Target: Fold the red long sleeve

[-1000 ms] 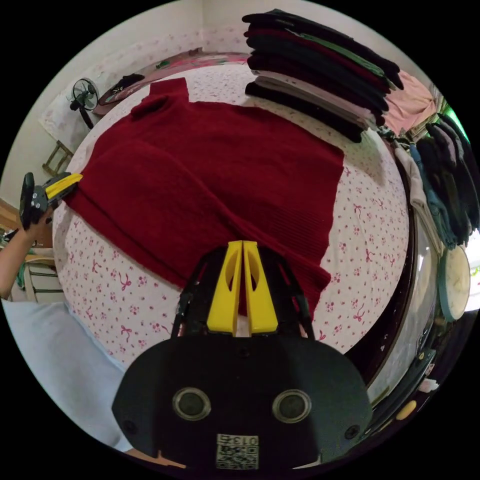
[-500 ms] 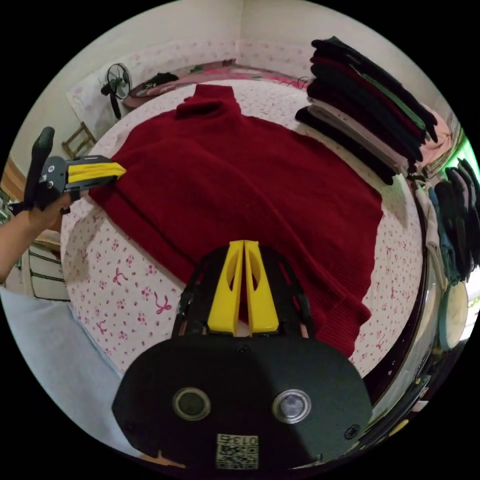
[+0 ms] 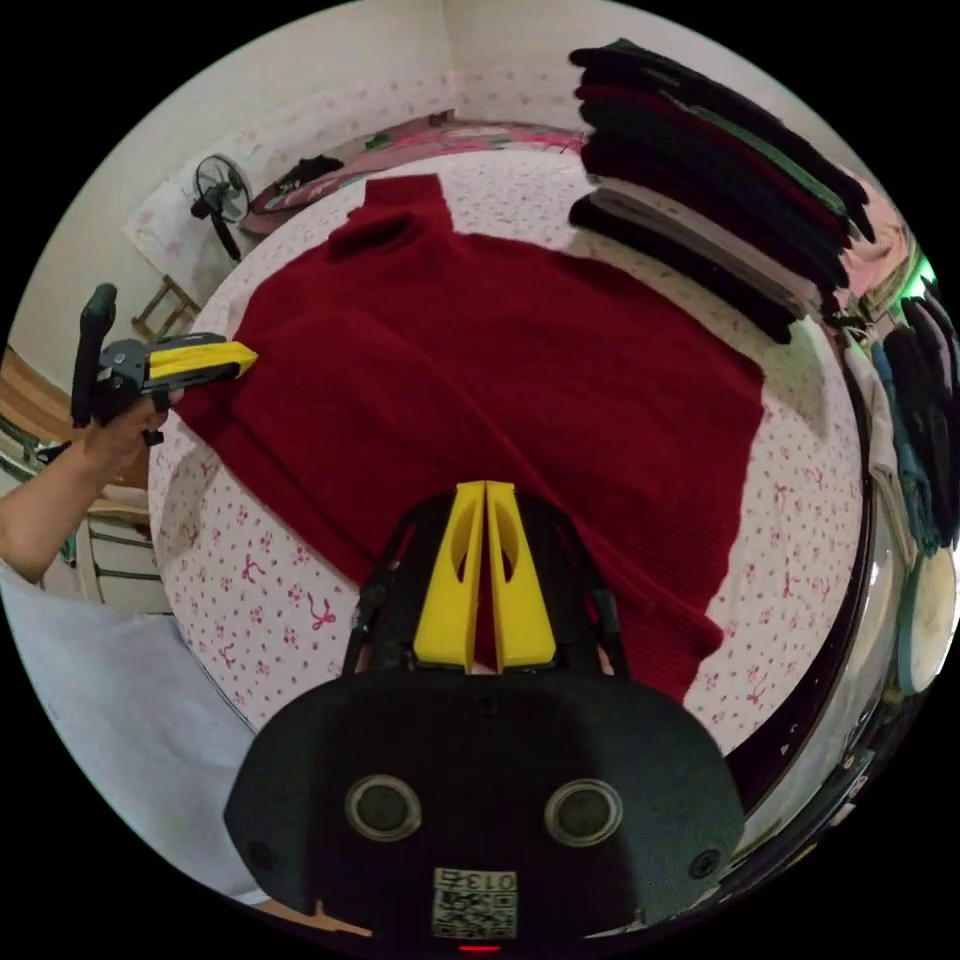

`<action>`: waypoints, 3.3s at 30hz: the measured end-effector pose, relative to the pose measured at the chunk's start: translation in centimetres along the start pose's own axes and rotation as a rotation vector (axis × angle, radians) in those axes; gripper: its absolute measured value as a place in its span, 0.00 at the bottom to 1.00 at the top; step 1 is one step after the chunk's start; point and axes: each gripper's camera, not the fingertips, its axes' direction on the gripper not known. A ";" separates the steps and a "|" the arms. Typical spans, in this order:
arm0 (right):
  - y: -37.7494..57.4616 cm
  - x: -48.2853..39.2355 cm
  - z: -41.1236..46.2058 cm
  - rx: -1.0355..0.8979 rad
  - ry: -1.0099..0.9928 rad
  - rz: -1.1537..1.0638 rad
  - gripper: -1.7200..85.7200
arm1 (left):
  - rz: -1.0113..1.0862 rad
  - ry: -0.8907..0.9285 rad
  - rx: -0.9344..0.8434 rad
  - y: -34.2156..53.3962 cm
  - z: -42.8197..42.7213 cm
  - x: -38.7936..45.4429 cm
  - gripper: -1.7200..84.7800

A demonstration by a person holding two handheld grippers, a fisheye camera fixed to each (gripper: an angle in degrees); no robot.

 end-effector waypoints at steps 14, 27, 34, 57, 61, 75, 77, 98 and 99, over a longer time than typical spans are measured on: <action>-13.0 9.6 0.5 -0.008 0.121 -0.044 0.08 | 0.008 0.039 -0.111 -14.3 10.7 -10.8 0.17; -19.7 11.8 4.2 -0.234 0.062 -0.250 0.11 | -0.116 0.401 -0.176 -17.2 15.1 -19.9 0.18; -21.3 8.6 3.7 -0.350 0.029 -0.300 0.05 | -0.006 0.379 -0.224 -18.3 15.5 -19.1 0.07; -0.7 -11.9 -4.1 -0.106 0.461 -0.325 0.04 | 0.181 -0.081 -0.064 0.4 5.1 -6.6 0.04; -0.3 -13.3 -6.0 -0.099 0.492 -0.326 0.02 | 0.154 -0.030 -0.054 0.8 2.9 -6.8 0.04; -1.9 -11.7 -9.5 0.020 0.388 -0.036 0.02 | 0.119 0.055 0.028 5.9 -2.2 -6.6 0.05; -2.9 -11.9 -9.2 0.031 0.346 -0.015 0.02 | 0.073 0.056 0.079 6.3 -3.6 -7.6 0.05; -15.4 -17.9 -3.5 0.050 0.037 -0.305 0.02 | -0.178 0.261 0.094 8.5 -3.4 -13.2 0.02; -16.2 -19.0 -2.7 0.067 0.030 -0.330 0.02 | -0.158 0.221 0.049 7.6 -2.5 -12.6 0.02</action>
